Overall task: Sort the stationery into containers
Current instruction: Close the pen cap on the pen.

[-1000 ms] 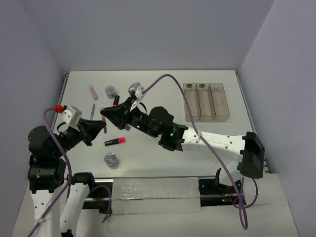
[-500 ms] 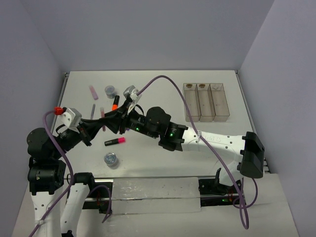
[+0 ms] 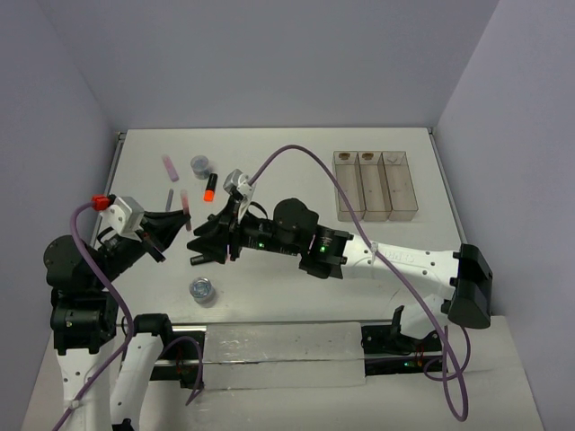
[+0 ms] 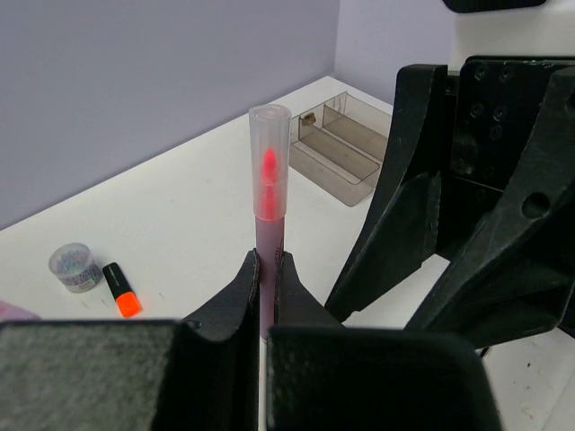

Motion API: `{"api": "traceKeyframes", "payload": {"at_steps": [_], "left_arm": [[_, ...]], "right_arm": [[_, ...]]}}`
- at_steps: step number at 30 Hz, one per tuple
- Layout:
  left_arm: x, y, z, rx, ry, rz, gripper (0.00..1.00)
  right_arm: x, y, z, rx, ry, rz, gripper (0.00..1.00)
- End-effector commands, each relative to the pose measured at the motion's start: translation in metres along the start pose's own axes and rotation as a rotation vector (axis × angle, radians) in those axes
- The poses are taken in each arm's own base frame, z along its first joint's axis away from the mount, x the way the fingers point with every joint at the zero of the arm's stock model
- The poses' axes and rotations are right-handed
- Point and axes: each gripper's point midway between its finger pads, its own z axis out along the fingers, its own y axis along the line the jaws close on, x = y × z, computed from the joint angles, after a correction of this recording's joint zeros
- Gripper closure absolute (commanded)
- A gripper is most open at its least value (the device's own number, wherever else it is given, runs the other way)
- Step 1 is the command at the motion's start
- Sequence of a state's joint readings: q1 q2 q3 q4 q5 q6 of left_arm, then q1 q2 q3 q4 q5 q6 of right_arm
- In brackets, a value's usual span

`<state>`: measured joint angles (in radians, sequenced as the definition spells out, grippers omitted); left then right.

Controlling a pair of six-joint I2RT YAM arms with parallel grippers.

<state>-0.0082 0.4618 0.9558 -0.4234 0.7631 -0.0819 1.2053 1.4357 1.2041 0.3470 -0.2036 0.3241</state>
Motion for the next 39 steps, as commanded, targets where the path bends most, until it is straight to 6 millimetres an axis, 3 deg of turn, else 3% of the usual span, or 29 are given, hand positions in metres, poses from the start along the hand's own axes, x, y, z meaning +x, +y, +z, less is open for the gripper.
{"api": "traceKeyframes", "payload": {"at_steps": [1, 8, 13, 17, 21, 32, 38, 39], "left_arm": [[-0.015, -0.002, 0.0, 0.014, -0.042, 0.035, 1.0], [-0.016, -0.003, 0.0, 0.018, -0.045, 0.032, 1.0], [-0.015, -0.003, 0.001, 0.017, -0.047, 0.021, 1.0], [-0.019, -0.004, 0.001, 0.02, -0.055, 0.011, 1.0], [-0.02, -0.006, 0.001, 0.028, -0.057, 0.01, 1.0], [-0.019, -0.004, 0.001, 0.019, -0.061, 0.009, 1.0], [-0.019, -0.005, 0.001, 0.02, -0.064, 0.01, 1.0], [-0.019, -0.005, 0.0, 0.018, -0.061, 0.014, 1.0]], "right_arm": [[-0.029, 0.021, -0.002, -0.093, -0.045, -0.022, 0.52], [-0.081, 0.006, -0.033, -0.041, -0.161, -0.069, 0.51], [-0.106, 0.004, -0.026, -0.014, -0.183, -0.133, 0.5], [-0.102, -0.009, -0.006, 0.019, -0.164, -0.135, 0.48], [-0.1, -0.009, 0.006, -0.001, -0.138, -0.125, 0.41], [-0.09, -0.012, 0.023, -0.022, -0.109, -0.092, 0.46], [-0.075, -0.014, 0.032, -0.044, -0.083, -0.056, 0.77], [-0.072, -0.014, 0.033, -0.05, -0.079, -0.049, 0.86]]}}
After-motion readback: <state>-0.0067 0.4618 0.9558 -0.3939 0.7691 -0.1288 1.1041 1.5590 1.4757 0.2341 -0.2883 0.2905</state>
